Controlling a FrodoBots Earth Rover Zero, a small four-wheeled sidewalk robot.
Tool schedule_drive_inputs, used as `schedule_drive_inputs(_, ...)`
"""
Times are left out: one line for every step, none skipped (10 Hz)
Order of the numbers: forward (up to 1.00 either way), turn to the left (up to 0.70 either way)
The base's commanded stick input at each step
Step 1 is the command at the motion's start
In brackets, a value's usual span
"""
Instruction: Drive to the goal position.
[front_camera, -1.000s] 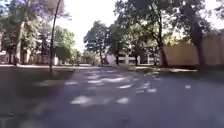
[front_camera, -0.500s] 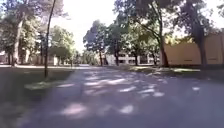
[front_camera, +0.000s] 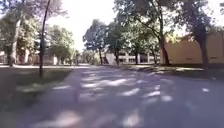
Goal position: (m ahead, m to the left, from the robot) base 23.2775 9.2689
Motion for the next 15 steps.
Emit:
schedule_drive_inputs(0.70, 0.09)
schedule_drive_inputs(0.70, 0.00)
schedule_drive_inputs(0.70, 0.00)
schedule_drive_inputs(0.70, 0.00)
schedule_drive_inputs(0.70, 0.00)
schedule_drive_inputs(0.70, 0.01)
schedule_drive_inputs(0.70, 0.02)
schedule_drive_inputs(0.70, 0.04)
schedule_drive_inputs(0.70, 0.07)
schedule_drive_inputs(0.70, 0.14)
schedule_drive_inputs(0.70, 0.14)
schedule_drive_inputs(0.70, 0.14)
schedule_drive_inputs(0.70, 0.14)
schedule_drive_inputs(0.70, 0.14)
schedule_drive_inputs(0.70, 0.09)
